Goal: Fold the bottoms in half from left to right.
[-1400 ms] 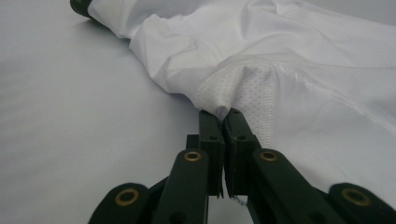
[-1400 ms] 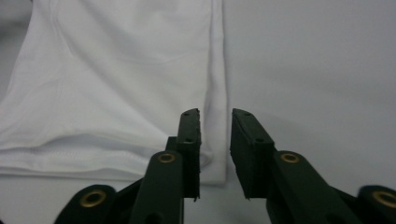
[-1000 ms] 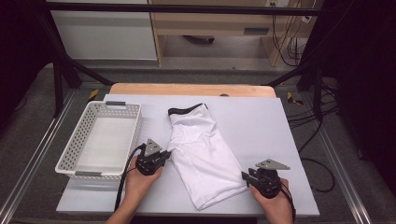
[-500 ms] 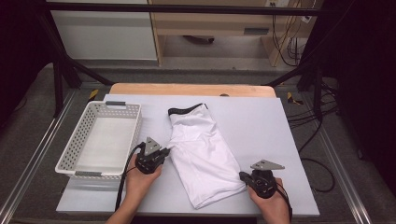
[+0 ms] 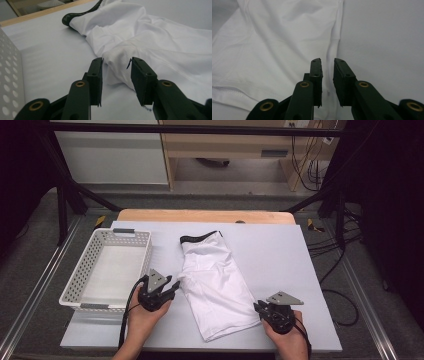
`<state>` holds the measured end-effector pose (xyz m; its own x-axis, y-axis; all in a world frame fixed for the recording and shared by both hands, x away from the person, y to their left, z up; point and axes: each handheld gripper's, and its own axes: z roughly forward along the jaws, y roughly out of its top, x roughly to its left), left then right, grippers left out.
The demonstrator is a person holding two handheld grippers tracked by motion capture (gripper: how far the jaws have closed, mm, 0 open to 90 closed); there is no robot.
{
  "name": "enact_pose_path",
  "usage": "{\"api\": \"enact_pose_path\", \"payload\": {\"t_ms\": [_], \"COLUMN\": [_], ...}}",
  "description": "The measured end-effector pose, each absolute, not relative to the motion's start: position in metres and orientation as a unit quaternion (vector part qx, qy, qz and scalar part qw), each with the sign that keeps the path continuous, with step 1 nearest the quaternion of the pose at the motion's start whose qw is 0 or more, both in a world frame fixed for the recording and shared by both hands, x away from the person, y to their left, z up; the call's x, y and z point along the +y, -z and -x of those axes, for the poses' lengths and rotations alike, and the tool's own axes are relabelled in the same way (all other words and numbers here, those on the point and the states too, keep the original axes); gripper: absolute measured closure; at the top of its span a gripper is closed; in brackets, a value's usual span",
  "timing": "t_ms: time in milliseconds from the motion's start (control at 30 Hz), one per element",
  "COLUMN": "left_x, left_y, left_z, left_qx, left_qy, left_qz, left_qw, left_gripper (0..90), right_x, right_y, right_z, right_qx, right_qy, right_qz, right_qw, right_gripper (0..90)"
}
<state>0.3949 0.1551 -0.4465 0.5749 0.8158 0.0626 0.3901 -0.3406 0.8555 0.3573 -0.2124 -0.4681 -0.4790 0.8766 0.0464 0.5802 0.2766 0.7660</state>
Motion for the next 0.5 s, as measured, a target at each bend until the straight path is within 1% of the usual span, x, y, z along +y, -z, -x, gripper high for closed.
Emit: {"api": "enact_pose_path", "payload": {"t_ms": [100, 167, 200, 267, 400, 467, 500], "left_x": [0.149, 0.145, 0.144, 0.141, 0.134, 0.13, 0.128], "left_y": [0.447, 0.448, 0.449, 0.45, 0.455, 0.458, 0.459], "left_z": [-0.377, -0.367, -0.361, -0.352, -0.35, -0.351, -0.35], "left_qx": [0.371, 0.367, 0.365, 0.353, 0.342, 0.342, 0.341], "left_qy": [-0.245, -0.233, -0.225, -0.23, -0.226, -0.215, -0.207], "left_qz": [-0.788, -0.793, -0.793, -0.798, -0.808, -0.81, -0.812], "left_qw": [0.425, 0.427, 0.433, 0.43, 0.424, 0.425, 0.426], "left_gripper": [60.2, 59.2, 58.5, 58.5, 58.5, 58.4, 58.0], "right_x": [-0.206, -0.203, -0.203, -0.204, -0.212, -0.215, -0.216], "right_y": [0.474, 0.478, 0.479, 0.478, 0.47, 0.472, 0.475], "right_z": [-0.363, -0.366, -0.367, -0.368, -0.366, -0.368, -0.369], "right_qx": [0.787, 0.796, 0.796, 0.795, 0.772, 0.769, 0.77], "right_qy": [-0.356, -0.34, -0.345, -0.345, -0.365, -0.362, -0.36], "right_qz": [-0.467, -0.466, -0.464, -0.467, -0.477, -0.488, -0.491], "right_qw": [0.189, 0.184, 0.182, 0.177, 0.206, 0.201, 0.189], "right_gripper": [75.6, 79.9, 84.6, 89.7, 90.0, 90.0, 87.4]}}
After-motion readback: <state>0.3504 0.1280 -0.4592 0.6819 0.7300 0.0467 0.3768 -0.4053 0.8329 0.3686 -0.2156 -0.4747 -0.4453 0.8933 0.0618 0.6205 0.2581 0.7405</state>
